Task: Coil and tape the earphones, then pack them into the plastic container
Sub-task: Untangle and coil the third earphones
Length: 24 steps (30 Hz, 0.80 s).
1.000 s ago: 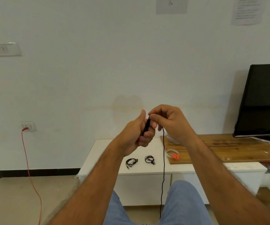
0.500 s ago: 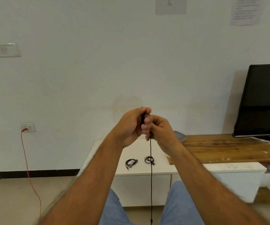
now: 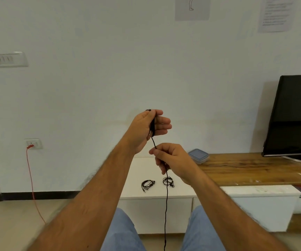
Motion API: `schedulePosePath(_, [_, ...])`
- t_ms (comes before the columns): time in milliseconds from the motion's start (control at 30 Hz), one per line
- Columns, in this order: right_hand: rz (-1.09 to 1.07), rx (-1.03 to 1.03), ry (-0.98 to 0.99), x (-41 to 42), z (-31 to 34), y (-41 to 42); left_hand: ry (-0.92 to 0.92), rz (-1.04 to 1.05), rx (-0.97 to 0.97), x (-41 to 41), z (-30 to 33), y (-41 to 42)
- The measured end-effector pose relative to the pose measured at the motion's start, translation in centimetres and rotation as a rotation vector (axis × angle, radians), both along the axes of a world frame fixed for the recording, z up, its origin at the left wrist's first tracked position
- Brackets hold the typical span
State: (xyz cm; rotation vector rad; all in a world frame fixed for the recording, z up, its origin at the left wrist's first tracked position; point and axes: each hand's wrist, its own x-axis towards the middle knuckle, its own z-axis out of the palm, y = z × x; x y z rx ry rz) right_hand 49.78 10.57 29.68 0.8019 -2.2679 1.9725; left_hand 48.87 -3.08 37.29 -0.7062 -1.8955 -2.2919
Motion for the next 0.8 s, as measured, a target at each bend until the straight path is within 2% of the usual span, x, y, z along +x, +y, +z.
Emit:
schedulePosePath(233, [-0.009, 0.079, 0.106, 0.8, 2.8, 1.3, -0.008, 0.081, -0.115, -0.4, -0.6, -0.5])
schedulePosePath(333, [-0.061, 0.091, 0.178, 0.8, 4.5, 1.8, -0.014, 0.119, -0.226, -0.3, -1.3, -0.4])
schedulePosePath(500, [-0.172, 0.173, 0.336, -0.1, 6.6, 2.6, -0.029, 0.029, -0.325, 0.4, -2.1, 0.4])
schedulePosePath(633, [-0.225, 0.221, 0.404, -1.2, 7.4, 3.1, -0.054, -0.025, -0.296, 1.1, -2.3, 0.8])
schedulePosePath(800, [-0.235, 0.178, 0.417, -2.1, 7.7, 3.7, -0.147, -0.152, -0.142, 1.5, -2.5, 0.9])
